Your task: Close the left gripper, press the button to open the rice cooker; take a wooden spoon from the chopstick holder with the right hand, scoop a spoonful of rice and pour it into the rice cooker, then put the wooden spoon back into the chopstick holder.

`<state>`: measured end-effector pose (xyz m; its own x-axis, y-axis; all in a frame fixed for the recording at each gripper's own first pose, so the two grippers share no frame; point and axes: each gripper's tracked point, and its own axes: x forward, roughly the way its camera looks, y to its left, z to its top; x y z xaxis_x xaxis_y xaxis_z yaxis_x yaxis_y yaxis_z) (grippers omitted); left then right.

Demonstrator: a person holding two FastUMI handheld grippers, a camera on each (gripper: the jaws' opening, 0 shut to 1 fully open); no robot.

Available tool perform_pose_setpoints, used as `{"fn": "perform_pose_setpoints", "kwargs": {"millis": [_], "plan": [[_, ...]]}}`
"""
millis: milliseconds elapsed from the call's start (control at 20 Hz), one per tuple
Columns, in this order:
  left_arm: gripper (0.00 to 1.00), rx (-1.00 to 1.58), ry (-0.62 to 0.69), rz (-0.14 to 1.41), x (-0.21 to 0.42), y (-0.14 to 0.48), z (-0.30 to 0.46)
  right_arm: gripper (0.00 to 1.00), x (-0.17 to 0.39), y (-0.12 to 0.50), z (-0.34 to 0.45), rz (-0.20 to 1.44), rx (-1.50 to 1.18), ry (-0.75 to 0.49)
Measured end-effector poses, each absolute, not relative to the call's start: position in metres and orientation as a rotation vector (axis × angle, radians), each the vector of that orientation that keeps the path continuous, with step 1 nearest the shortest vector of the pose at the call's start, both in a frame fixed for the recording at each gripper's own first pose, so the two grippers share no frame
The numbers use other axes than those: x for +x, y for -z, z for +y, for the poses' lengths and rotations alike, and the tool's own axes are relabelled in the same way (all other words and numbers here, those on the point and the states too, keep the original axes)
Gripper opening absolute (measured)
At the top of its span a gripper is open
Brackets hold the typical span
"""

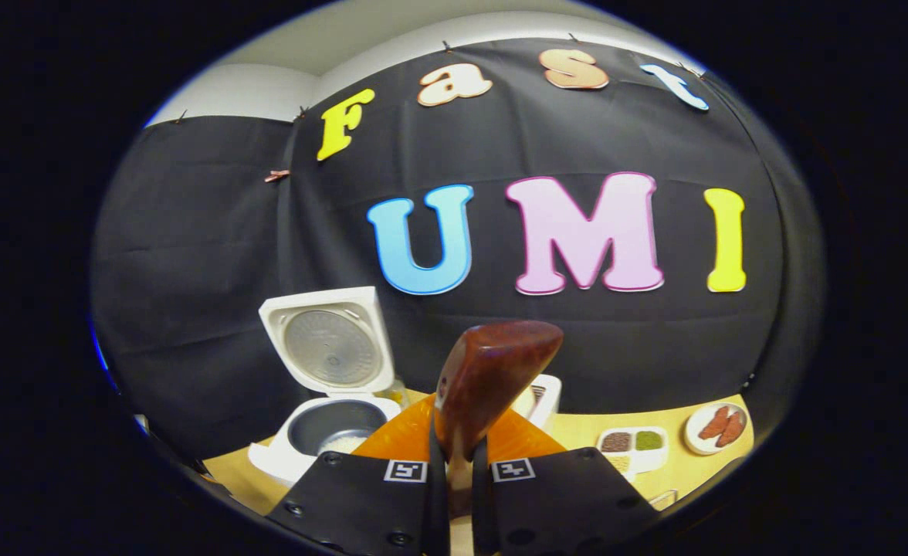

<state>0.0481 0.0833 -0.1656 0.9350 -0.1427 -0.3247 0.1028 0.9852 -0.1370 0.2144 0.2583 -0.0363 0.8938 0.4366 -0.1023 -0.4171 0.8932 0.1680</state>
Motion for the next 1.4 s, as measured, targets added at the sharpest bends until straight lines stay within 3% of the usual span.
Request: {"fn": "perform_pose_setpoints", "kwargs": {"millis": [350,750,1250,1300,1400], "plan": [[0.96,-0.117,0.127,0.353,0.063,0.165,0.027,0.16,0.221,0.08,0.122,0.213,0.221,-0.281],[0.96,-0.109,0.138,0.365,0.067,0.164,-0.026,0.16,0.232,0.164,0.033,0.344,0.377,-0.112],[0.96,-0.076,0.075,0.35,0.073,0.153,-0.038,0.16,0.239,0.27,0.004,0.522,0.477,-0.001],[0.96,-0.083,0.065,0.346,0.074,0.152,-0.037,0.11,0.24,0.279,0.005,0.541,0.474,0.0],[0.96,-0.094,0.044,0.335,0.072,0.148,-0.034,0.16,0.238,0.291,0.014,0.579,0.477,-0.018]]}}
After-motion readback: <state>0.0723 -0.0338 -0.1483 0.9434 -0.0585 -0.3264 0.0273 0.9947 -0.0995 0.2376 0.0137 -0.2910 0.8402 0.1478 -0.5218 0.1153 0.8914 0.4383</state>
